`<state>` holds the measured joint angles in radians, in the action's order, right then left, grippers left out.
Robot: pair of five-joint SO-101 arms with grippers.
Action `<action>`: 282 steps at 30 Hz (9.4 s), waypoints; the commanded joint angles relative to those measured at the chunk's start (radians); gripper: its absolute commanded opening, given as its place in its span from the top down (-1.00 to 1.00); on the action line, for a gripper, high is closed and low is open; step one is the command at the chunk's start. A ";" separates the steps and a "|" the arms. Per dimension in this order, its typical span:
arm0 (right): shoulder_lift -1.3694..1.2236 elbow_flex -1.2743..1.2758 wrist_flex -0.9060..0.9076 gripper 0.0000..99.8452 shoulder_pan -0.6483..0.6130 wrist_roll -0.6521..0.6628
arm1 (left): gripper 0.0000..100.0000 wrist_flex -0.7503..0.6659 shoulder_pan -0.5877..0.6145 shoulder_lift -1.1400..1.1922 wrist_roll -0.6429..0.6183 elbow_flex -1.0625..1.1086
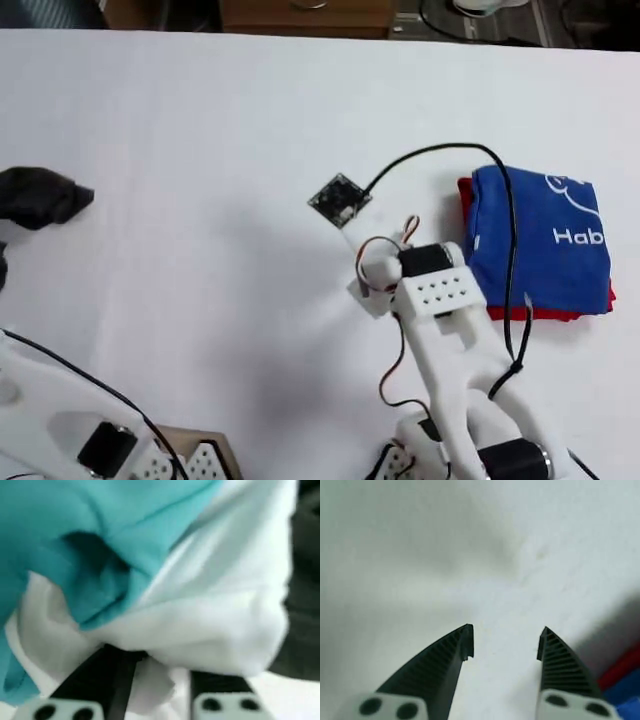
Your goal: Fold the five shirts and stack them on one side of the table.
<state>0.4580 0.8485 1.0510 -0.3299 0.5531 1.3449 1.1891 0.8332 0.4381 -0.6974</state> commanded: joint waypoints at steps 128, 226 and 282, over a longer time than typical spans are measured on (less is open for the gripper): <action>-0.636 -0.876 0.024 0.96 -0.449 -0.107 | 0.48 0.310 -0.190 -0.687 -0.058 0.443; -0.639 -0.973 0.343 0.41 0.099 -0.106 | 0.95 0.362 -0.026 -0.549 0.008 -0.217; -0.921 -0.914 0.070 0.41 -0.306 -0.101 | 0.29 0.443 -0.290 -0.233 -0.227 -0.268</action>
<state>-0.4181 -0.0537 1.1538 -0.6398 0.4534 1.7699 1.0050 0.6183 0.2125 -1.1162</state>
